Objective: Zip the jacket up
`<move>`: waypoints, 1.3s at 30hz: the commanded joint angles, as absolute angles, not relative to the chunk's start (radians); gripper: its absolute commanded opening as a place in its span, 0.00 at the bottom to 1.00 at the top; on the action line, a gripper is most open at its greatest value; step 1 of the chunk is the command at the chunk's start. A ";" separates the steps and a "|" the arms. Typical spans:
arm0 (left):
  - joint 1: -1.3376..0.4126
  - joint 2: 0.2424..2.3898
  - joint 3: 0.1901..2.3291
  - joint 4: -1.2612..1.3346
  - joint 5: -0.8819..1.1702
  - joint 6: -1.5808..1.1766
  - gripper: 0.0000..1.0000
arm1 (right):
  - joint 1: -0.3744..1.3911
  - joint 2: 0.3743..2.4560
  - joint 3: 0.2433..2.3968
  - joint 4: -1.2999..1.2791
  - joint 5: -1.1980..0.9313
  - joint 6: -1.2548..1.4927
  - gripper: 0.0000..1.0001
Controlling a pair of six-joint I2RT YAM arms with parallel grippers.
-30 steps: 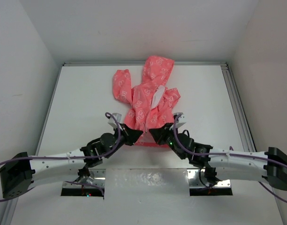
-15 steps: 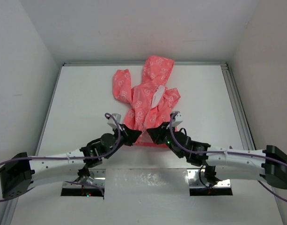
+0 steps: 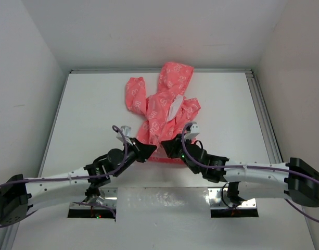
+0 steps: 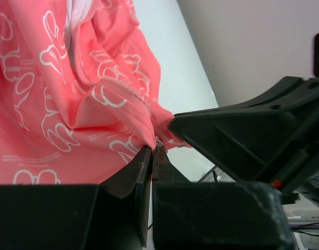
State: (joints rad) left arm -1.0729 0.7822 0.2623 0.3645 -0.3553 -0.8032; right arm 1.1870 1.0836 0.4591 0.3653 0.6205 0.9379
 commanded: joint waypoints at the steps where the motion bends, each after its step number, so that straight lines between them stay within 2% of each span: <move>1: -1.092 0.846 0.279 0.429 -0.290 -0.860 0.00 | 1.189 1.060 0.474 0.478 0.548 0.927 0.00; 8: -1.092 0.867 0.255 0.514 -0.272 -0.922 0.00 | 1.189 0.968 0.411 0.532 0.580 0.940 0.00; 14: -1.091 0.808 0.242 0.594 -0.229 -0.911 0.00 | 1.189 0.920 0.354 0.448 0.601 0.985 0.00; 24: -1.083 0.890 0.200 0.724 0.021 -0.965 0.00 | 1.187 0.822 0.304 0.380 0.577 1.017 0.00; 27: -1.063 0.882 0.161 0.753 0.052 -1.017 0.00 | 1.189 0.779 0.241 0.445 0.581 1.019 0.00; 29: -1.065 0.871 0.134 0.753 0.049 -1.043 0.00 | 1.189 0.759 0.206 0.482 0.562 1.017 0.00; 33: -1.065 0.842 0.098 0.744 0.021 -1.060 0.00 | 1.187 0.724 0.201 0.401 0.508 1.048 0.00; 36: -1.065 0.848 0.084 0.756 0.023 -1.058 0.00 | 1.189 0.687 0.233 0.269 0.471 1.066 0.22; 37: -1.063 0.850 0.086 0.753 0.025 -1.058 0.00 | 1.189 0.683 0.267 0.164 0.460 1.068 0.35; 39: -1.065 0.850 0.087 0.741 0.041 -1.051 0.00 | 1.187 0.670 0.284 0.105 0.427 1.080 0.47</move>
